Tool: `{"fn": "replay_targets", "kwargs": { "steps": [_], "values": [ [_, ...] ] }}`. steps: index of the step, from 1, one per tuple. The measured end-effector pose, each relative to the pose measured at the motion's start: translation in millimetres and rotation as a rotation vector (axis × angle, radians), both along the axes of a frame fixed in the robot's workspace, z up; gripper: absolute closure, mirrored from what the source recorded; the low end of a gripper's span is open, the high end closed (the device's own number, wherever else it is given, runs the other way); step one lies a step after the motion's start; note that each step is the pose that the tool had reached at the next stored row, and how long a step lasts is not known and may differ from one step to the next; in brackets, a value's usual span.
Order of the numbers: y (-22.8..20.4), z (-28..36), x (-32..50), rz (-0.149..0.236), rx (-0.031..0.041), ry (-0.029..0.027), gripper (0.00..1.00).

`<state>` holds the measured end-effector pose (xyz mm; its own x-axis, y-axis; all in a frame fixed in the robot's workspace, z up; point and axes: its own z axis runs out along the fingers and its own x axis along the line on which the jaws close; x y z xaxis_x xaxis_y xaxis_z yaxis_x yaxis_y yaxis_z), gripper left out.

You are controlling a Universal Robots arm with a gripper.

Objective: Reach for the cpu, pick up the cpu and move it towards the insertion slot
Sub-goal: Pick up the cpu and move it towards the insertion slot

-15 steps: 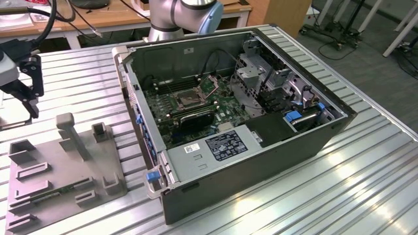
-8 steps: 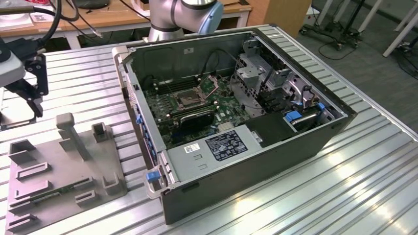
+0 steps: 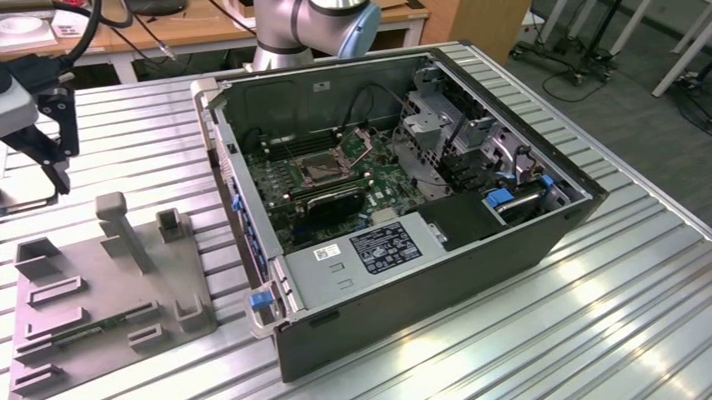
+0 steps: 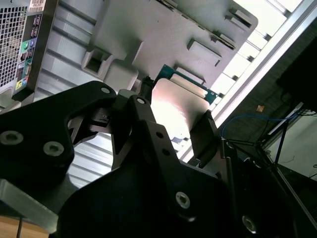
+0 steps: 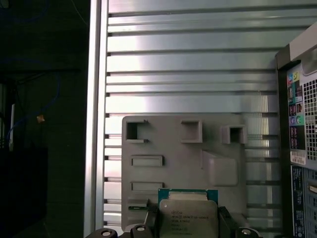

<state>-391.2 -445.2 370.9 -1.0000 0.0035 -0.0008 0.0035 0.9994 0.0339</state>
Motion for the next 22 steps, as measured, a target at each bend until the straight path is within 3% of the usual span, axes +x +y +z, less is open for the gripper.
{"fn": "replay_targets", "kwargs": {
  "steps": [5,22],
  "values": [
    [0.2,0.7,3.1,0.0,0.0,0.0,0.45],
    [0.4,0.8,28.1,0.0,0.0,0.0001,0.45]
  ]
}}
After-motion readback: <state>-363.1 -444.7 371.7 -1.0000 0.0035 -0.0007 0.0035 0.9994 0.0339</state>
